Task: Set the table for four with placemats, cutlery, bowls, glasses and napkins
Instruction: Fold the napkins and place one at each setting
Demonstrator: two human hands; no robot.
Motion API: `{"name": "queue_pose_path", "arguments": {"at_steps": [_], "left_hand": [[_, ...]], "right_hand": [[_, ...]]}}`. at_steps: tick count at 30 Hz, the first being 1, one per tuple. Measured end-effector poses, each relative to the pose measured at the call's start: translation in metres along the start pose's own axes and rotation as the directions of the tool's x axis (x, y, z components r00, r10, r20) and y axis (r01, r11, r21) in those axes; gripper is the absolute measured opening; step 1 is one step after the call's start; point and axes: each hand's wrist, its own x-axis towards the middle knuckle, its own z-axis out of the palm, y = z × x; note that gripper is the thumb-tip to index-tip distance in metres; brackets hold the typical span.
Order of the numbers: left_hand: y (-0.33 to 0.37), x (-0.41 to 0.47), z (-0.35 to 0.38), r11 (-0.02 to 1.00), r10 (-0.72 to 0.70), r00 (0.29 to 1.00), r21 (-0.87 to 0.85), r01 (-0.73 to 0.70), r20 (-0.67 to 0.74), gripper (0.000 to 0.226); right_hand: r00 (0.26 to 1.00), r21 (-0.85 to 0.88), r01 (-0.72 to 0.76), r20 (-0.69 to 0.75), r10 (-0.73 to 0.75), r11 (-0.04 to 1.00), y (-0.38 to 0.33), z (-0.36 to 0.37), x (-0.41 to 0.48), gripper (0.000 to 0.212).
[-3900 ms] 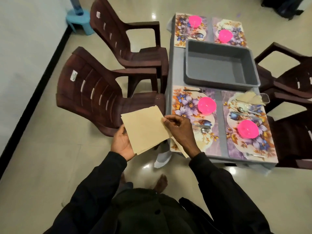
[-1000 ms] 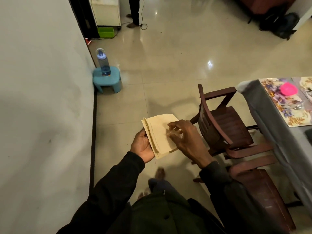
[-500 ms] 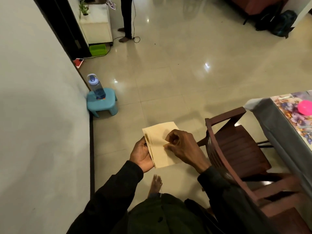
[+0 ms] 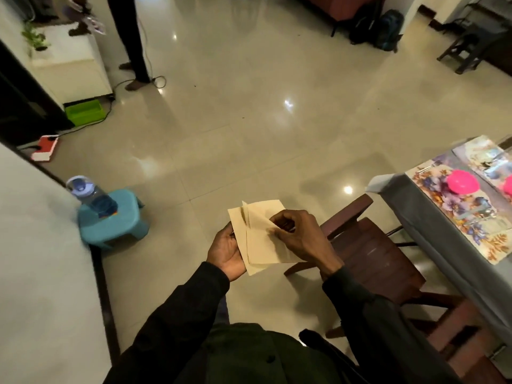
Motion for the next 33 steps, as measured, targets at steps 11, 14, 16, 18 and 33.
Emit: {"name": "queue_pose_path", "arguments": {"at_steps": [11,14,16,18,33], "left_hand": [[0.136,0.168,0.089,0.914,-0.343,0.936,0.255,0.314,0.076,0.052],[0.156,0.205,0.120,0.887,-0.400,0.909,0.302,0.350,0.122,0.052],[0.165,0.228,0.139,0.862,-0.449,0.882,0.327,0.386,0.142,0.051],[0.169,0.252,0.158,0.837,-0.486,0.863,0.359,0.414,0.138,0.050],[0.142,0.459,0.327,0.653,-0.638,0.770,0.539,0.532,0.014,0.052]], "right_hand": [[0.904,0.142,-0.246,-0.324,0.280,0.959,0.007,-0.067,0.144,0.025],[0.855,0.194,-0.281,-0.394,0.337,0.940,0.010,-0.085,0.170,0.027],[0.818,0.227,-0.287,-0.448,0.362,0.931,0.014,-0.095,0.184,0.025],[0.771,0.263,-0.301,-0.498,0.397,0.916,0.023,-0.106,0.197,0.024],[0.500,0.451,-0.352,-0.651,0.572,0.820,0.139,-0.257,0.295,0.020]]}}
